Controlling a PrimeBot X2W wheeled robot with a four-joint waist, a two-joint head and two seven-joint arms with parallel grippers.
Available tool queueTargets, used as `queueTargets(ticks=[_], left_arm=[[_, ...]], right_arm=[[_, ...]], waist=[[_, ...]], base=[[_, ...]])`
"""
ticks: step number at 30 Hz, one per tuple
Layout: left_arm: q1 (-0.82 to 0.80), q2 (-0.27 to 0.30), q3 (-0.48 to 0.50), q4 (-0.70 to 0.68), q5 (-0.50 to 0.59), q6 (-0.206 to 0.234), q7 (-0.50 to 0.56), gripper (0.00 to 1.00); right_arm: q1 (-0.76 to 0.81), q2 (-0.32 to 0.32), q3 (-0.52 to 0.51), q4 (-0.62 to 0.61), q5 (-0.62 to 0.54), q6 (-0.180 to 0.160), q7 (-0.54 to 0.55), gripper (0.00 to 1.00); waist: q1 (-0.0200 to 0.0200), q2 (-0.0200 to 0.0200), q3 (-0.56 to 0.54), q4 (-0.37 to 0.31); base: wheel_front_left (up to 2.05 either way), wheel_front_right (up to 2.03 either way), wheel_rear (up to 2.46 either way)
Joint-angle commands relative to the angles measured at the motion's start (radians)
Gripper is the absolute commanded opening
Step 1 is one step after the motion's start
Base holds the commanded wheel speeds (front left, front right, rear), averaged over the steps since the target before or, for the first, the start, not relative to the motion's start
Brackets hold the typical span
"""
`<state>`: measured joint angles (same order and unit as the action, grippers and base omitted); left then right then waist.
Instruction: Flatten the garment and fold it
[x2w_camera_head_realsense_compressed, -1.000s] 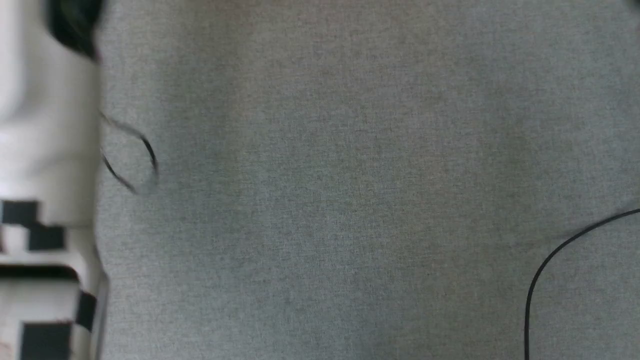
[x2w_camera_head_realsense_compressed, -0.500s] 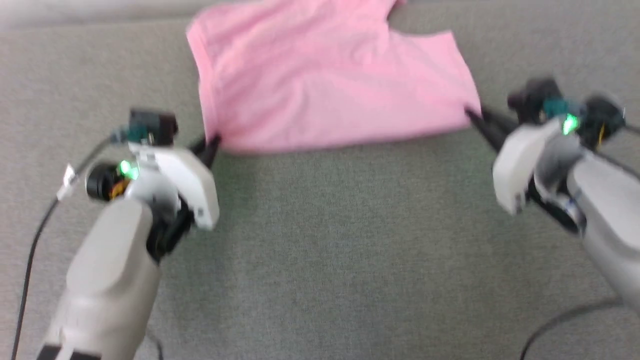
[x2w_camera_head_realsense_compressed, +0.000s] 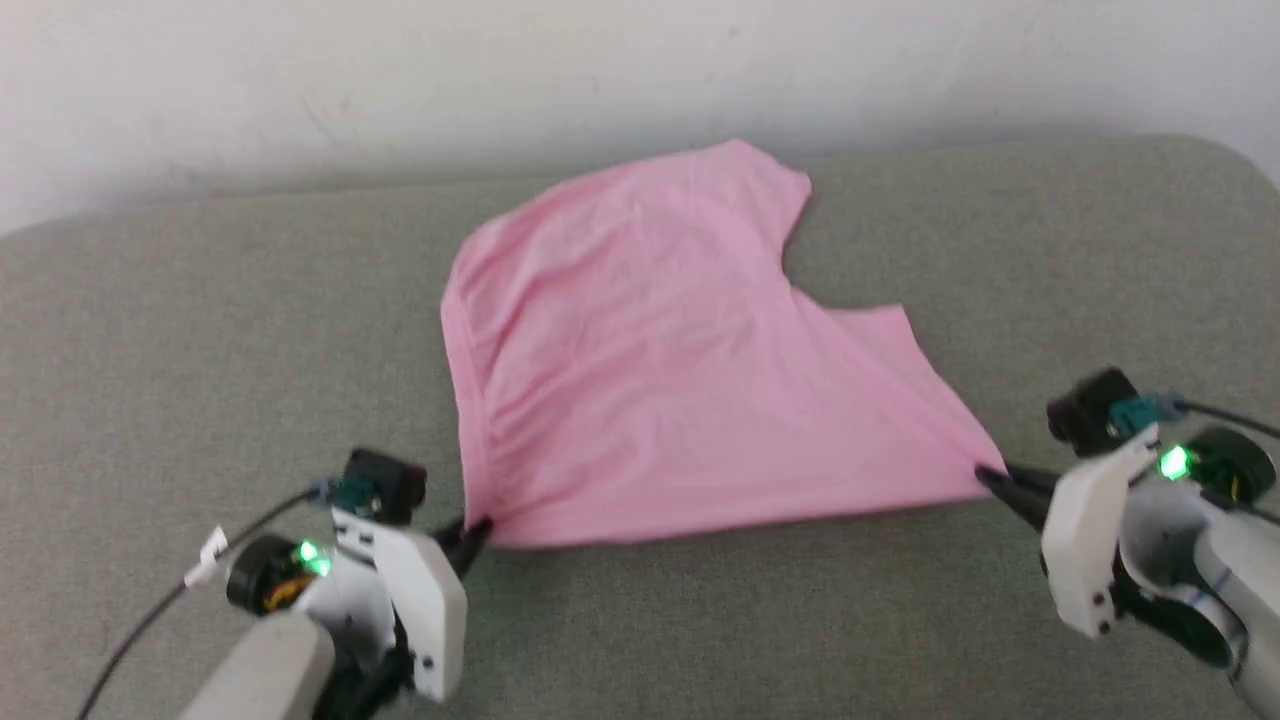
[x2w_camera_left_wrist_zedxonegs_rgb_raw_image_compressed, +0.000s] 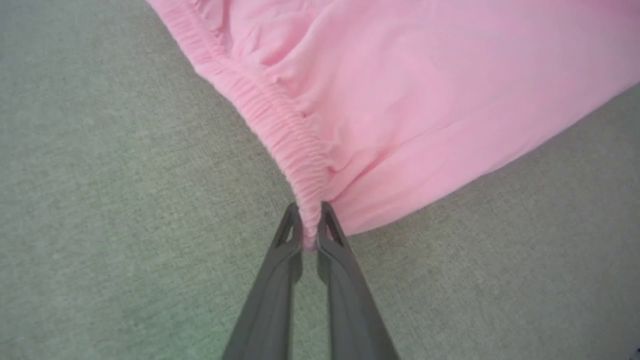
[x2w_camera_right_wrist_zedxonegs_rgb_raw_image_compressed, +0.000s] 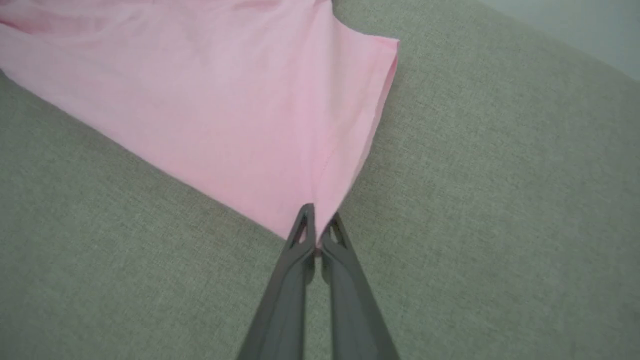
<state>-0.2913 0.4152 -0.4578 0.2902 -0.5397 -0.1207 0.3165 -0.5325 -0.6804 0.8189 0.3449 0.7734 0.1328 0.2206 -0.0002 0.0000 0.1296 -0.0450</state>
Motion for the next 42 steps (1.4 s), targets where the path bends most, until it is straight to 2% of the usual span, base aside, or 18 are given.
queueTargets(ticks=[1, 7, 16, 23, 32, 37, 42], left_arm=[[0.062, 0.014, -0.003, -0.039, -0.015, 0.017, 0.013, 0.0], [0.247, 0.028, -0.018, -0.194, -0.054, 0.063, 0.047, 0.0], [0.45, 0.043, -0.05, -0.368, -0.087, 0.119, 0.08, 0.0], [0.509, 0.032, -0.088, -0.384, -0.097, 0.114, 0.08, 0.0], [0.423, 0.029, -0.061, -0.432, -0.078, 0.098, 0.031, 0.0], [0.354, 0.024, -0.044, -0.484, -0.074, 0.093, 0.031, 0.0], [0.271, 0.007, -0.024, -0.515, -0.075, 0.09, 0.027, 0.0]], right_arm=[[0.052, -0.026, -0.014, -0.025, 0.015, -0.002, 0.019, 0.0], [0.208, -0.09, -0.084, -0.111, 0.002, -0.002, 0.054, 0.0], [0.464, -0.116, -0.249, -0.232, 0.019, -0.002, 0.168, 0.0], [0.586, -0.093, -0.376, -0.335, -0.008, -0.002, 0.222, 0.0], [0.546, -0.033, -0.536, -0.454, -0.037, -0.002, 0.231, 0.0], [0.449, -0.006, -0.597, -0.493, -0.054, -0.002, 0.255, 0.0], [0.307, 0.023, -0.615, -0.467, -0.08, -0.002, 0.302, 0.0]], waist=[[0.0002, 0.0, -0.073, 0.006], [0.0002, 0.0, -0.144, 0.02], [0.0002, 0.0, -0.196, 0.042], [0.0002, 0.0, -0.196, 0.062], [0.0002, 0.0, -0.127, 0.109], [0.0002, 0.0, -0.061, 0.15], [0.0002, 0.0, 0.017, 0.2]], base=[[0.0, 0.0, 0.0], [0.0, 0.0, 0.0], [0.0, 0.0, 0.0], [0.0, 0.0, 0.0], [0.0, 0.0, 0.0], [0.0, 0.0, 0.0], [0.0, 0.0, 0.0]])
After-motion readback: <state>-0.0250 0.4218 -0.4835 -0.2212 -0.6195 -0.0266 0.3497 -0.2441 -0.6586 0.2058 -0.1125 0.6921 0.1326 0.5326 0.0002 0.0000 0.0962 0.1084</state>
